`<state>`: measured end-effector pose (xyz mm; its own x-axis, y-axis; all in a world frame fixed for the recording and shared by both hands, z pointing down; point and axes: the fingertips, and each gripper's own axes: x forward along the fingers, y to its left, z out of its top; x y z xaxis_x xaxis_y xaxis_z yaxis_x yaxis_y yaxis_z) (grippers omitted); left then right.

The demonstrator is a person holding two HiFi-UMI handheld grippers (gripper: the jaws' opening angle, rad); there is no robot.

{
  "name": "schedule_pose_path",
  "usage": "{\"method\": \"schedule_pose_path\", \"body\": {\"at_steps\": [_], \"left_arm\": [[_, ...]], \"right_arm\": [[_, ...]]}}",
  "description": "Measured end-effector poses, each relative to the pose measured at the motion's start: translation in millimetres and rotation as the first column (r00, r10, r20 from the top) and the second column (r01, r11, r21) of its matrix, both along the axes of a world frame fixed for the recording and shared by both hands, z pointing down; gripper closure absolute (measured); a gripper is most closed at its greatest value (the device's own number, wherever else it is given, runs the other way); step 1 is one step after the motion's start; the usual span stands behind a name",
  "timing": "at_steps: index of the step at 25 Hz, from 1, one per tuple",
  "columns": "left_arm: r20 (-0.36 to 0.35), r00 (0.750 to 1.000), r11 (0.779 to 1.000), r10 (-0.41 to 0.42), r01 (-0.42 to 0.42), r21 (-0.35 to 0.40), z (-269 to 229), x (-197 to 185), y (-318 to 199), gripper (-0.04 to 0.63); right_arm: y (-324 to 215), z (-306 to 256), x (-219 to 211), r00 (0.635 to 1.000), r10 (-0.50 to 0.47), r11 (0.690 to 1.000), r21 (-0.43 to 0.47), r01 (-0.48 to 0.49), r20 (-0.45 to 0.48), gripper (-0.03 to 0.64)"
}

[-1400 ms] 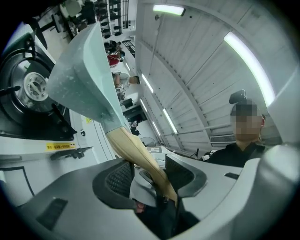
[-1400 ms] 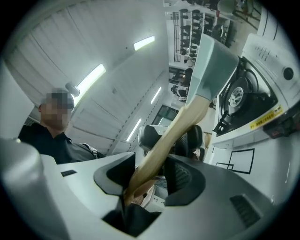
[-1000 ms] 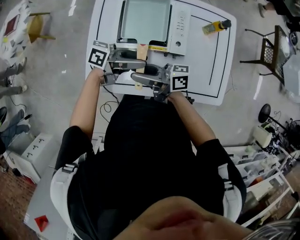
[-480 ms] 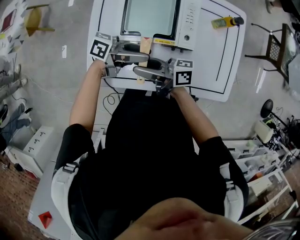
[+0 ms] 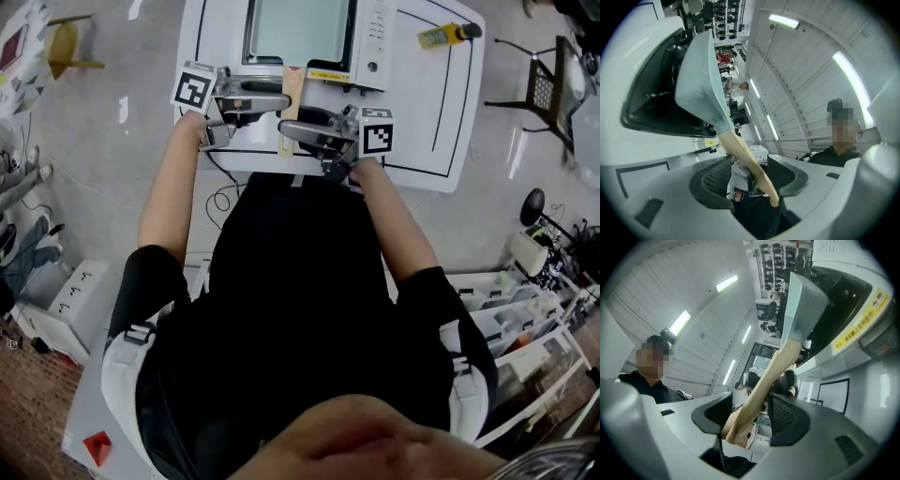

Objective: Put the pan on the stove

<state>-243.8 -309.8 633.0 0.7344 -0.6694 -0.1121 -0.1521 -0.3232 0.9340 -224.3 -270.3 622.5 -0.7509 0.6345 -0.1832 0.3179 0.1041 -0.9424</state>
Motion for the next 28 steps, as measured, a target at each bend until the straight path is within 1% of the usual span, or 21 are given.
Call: {"method": "schedule_pose_path", "body": {"at_steps": [2,4,5,6,7,8,9,10,11,12,13,15,17,19,20,21,22,24,25,26,28], "left_arm": [[0.014,0.999,0.999,-0.034,0.034,-0.011,3.1,-11.2,8.9,0.357],[0.053,0.995,0.996,-0.09,0.091,-0.023,5.8,-25.0,18.8,0.357],[0.087,0.987,0.99,-0.138,0.141,-0.028,5.6,-33.5,23.4,0.357],[0.132,0.971,0.978,-0.201,0.205,-0.023,2.5,-42.7,27.5,0.36],[0.188,0.945,0.962,-0.269,0.274,0.002,-4.7,-51.9,30.9,0.364],[0.25,0.909,0.942,-0.334,0.333,0.047,-15.3,-59.5,34.0,0.394],[0.314,0.865,0.92,-0.391,0.378,0.104,-27.7,-64.8,36.7,0.433],[0.373,0.816,0.897,-0.441,0.41,0.165,-40.6,-67.7,39.5,0.461],[0.425,0.764,0.875,-0.484,0.43,0.223,-53.0,-68.9,42.4,0.488],[0.468,0.712,0.852,-0.524,0.445,0.277,-64.7,-69.3,45.4,0.507],[0.503,0.657,0.827,-0.562,0.458,0.326,-75.6,-70.0,48.3,0.522],[0.549,0.538,0.768,-0.64,0.485,0.419,-95.1,-72.7,53.0,0.551],[0.575,0.42,0.708,-0.702,0.498,0.501,-110.6,-71.3,56.8,0.565],[0.589,0.317,0.658,-0.743,0.503,0.56,-121.3,-65.2,59.9,0.568],[0.593,0.273,0.637,-0.758,0.507,0.581,-124.8,-61.1,60.8,0.569],[0.596,0.23,0.617,-0.769,0.512,0.598,-127.5,-56.4,61.6,0.569],[0.598,0.188,0.597,-0.779,0.516,0.615,-129.8,-50.8,62.5,0.569],[0.6,0.111,0.564,-0.793,0.508,0.651,-134.3,-35.7,64.5,0.569],[0.601,0.085,0.556,-0.795,0.499,0.665,-136.3,-26.0,65.3,0.569],[0.603,0.07,0.554,-0.795,0.491,0.673,-138.1,-15.6,66.2,0.569],[0.61,0.064,0.559,-0.79,0.486,0.672,-139.8,4.9,69.9,0.569]], "right_arm": [[-11.1,4.3,8.2,1.0,0.023,1.0,0.017,-0.023,-0.017,0.388],[-30.2,6.9,19.8,0.995,0.091,0.994,0.063,-0.089,-0.033,0.39],[-42.1,6.8,27.1,0.989,0.144,0.984,0.111,-0.139,-0.037,0.39],[-54.7,5.4,35.3,0.978,0.204,0.964,0.179,-0.195,-0.033,0.39],[-67.2,1.5,43.3,0.965,0.262,0.933,0.26,-0.25,-0.012,0.426],[-79.2,-5.7,50.3,0.95,0.311,0.889,0.344,-0.301,0.029,0.465],[-89.9,-14.6,57.0,0.933,0.351,0.837,0.42,-0.351,0.08,0.507],[-98.8,-23.1,64.3,0.914,0.384,0.781,0.483,-0.396,0.128,0.533],[-105.2,-31.6,71.2,0.895,0.41,0.72,0.54,-0.436,0.176,0.542],[-109.2,-41.2,76.4,0.875,0.427,0.65,0.595,-0.472,0.228,0.551],[-112.0,-51.4,79.8,0.854,0.436,0.571,0.646,-0.507,0.284,0.56],[-116.9,-71.0,83.6,0.804,0.451,0.4,0.718,-0.57,0.387,0.572],[-120.9,-87.3,88.7,0.754,0.469,0.243,0.753,-0.611,0.46,0.58],[-123.1,-101.1,97.0,0.705,0.491,0.114,0.765,-0.634,0.511,0.581],[-123.5,-106.8,102.0,0.685,0.498,0.06,0.767,-0.639,0.532,0.581],[-123.3,-111.1,107.1,0.671,0.5,0.017,0.769,-0.639,0.547,0.581],[-121.7,-113.8,111.7,0.668,0.493,-0.014,0.773,-0.634,0.557,0.58],[-113.2,-115.5,119.8,0.689,0.451,-0.047,0.787,-0.616,0.567,0.578],[-107.6,-116.0,124.6,0.702,0.426,-0.058,0.792,-0.608,0.571,0.58],[-102.7,-117.1,131.0,0.709,0.407,-0.069,0.793,-0.605,0.576,0.58],[-96.1,-119.5,148.8,0.702,0.398,-0.09,0.787,-0.61,0.59,0.58]]}}
